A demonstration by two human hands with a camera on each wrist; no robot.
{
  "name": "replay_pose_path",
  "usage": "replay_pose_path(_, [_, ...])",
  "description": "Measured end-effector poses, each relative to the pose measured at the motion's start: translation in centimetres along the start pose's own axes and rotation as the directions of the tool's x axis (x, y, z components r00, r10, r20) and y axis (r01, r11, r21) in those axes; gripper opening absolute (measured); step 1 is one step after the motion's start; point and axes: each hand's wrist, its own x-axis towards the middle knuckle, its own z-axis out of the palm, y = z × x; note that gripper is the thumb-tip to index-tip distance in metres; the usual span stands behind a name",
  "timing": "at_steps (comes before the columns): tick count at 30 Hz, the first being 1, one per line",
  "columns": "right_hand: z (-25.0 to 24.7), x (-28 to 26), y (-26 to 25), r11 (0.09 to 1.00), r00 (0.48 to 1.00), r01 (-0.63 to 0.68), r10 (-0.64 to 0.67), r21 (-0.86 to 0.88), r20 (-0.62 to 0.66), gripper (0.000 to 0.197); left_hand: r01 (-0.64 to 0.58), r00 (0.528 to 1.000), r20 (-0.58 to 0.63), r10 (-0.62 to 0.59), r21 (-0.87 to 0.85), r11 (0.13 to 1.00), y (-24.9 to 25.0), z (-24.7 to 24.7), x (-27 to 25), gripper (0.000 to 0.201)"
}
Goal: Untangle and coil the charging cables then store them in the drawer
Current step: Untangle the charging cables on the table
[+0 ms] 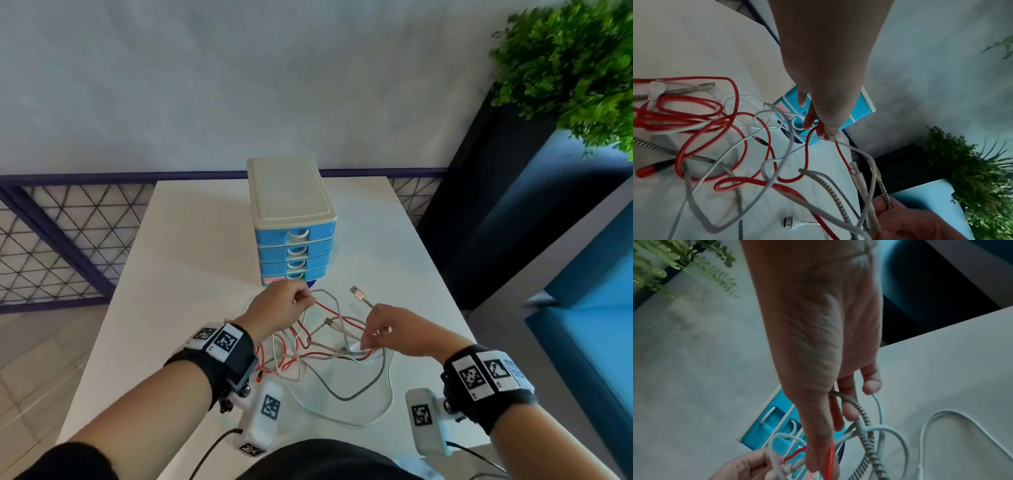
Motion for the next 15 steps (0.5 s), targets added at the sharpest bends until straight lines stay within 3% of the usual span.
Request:
replay_pose_path(3, [-0.2, 0.3, -0.4, 0.997, 0.999, 0.031, -0.029, 0.065, -0.025, 0.01, 0.014, 0.997, -0.077, -0.016, -0.029, 0.999, 0.0, 0.4, 0.2, 0.01])
replay_pose_path(7, [-0.8, 1.2, -1.2, 0.955, 0.985, -0.026, 0.076, 0.297, -0.157, 0.015, -0.061, 0.979, -0.201, 0.027, -0.168, 0.984, 1.1, -0.2, 0.5, 0.013])
replay_pose_path(9, [-1.0, 1.5, -1.7, 0.893, 0.98, -0.051, 0.131, 0.447, -0.148, 0.017, -0.086, 0.986, -0.157, 0.053, -0.214, 0.973, 2.3, -0.9, 0.4, 0.017])
replay_pose_path(12, [-1.1, 2.0, -2.5, 0.817, 0.982, -0.044, 0.141, 0.575, -0.124, 0.022, -0.142, 0.988, 0.029, 0.154, -0.255, 0.956, 4.4, -1.6, -0.7, 0.021])
replay_pose_path(15, [-1.1, 2.5, -3.2, 0.754, 0.983, -0.059, 0.16, 0.654, -0.095, 0.024, -0.206, 0.972, 0.089, 0.216, -0.105, 0.973, 4.8, -1.5, -1.4, 0.031])
